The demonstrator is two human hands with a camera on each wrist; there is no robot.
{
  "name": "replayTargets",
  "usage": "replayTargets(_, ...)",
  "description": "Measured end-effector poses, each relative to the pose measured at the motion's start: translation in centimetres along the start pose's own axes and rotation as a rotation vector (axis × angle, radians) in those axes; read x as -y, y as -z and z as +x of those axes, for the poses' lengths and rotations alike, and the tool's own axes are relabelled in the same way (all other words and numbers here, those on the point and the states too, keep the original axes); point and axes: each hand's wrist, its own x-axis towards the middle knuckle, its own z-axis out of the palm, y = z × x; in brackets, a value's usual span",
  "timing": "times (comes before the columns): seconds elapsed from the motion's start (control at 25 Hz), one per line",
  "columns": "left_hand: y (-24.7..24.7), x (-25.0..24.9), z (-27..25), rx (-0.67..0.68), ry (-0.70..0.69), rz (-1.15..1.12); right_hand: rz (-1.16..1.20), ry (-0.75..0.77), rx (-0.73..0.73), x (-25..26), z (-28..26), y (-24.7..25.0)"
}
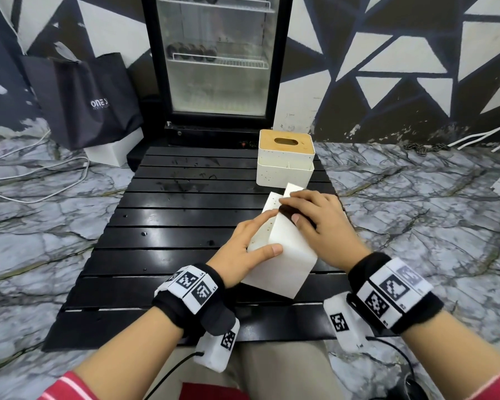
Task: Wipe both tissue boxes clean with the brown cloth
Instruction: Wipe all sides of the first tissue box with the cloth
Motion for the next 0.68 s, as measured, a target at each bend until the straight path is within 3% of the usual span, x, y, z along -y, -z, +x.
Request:
replayTargets(0.32,0.1,-0.1,-0.3,0.012,0.003,-0.033,-0.003,0.13,0.038,1.8,-3.7,0.2)
replayTargets(0.68,0.2,-0.4,-0.3,0.007,0.027,0.01,0.038,0.044,0.087,-0.7,1.2,0.8)
